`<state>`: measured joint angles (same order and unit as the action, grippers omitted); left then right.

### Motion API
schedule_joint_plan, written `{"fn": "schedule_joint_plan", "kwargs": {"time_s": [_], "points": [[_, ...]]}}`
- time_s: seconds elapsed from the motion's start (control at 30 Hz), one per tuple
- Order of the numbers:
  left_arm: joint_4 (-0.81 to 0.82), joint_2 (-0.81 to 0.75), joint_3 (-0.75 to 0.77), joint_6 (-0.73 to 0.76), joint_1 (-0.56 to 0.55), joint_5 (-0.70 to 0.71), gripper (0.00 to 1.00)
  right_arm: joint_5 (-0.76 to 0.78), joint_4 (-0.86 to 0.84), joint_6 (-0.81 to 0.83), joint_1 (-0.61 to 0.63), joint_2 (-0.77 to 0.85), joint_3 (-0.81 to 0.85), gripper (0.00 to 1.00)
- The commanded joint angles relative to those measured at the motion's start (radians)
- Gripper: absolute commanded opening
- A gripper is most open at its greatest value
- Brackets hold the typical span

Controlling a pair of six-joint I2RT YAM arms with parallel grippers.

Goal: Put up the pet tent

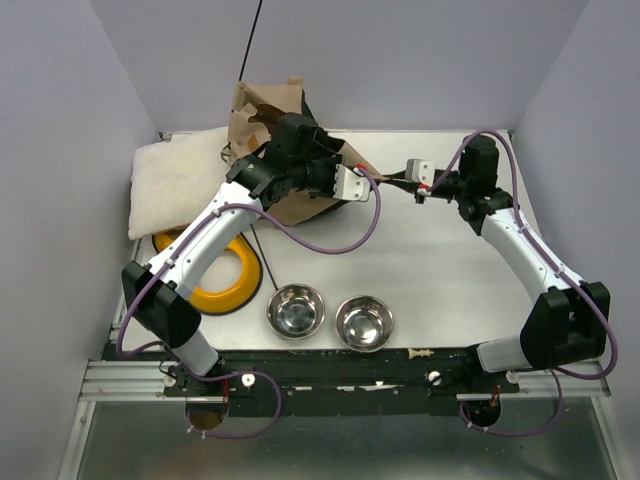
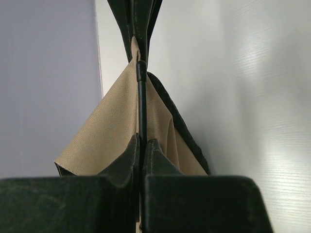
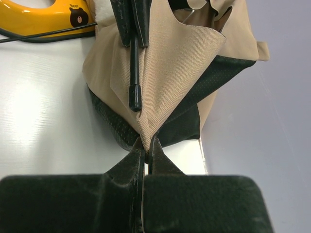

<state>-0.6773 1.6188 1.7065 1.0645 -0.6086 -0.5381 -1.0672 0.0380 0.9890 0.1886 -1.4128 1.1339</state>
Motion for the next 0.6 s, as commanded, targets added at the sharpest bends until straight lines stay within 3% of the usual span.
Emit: {"fn": "schedule_joint_plan", "kwargs": {"time_s": [0.0,0.57], "points": [[-0.062,0.018,0.016,-0.014,0.059,0.155,0.00,-0.028,0.054,0.023,-0.015,0.038,-0.013,0.01],[-0.070,0.039,0.019,0.005,0.055,0.190,0.00,-0.039,0.066,0.027,-0.015,0.040,-0.005,0.01]]}}
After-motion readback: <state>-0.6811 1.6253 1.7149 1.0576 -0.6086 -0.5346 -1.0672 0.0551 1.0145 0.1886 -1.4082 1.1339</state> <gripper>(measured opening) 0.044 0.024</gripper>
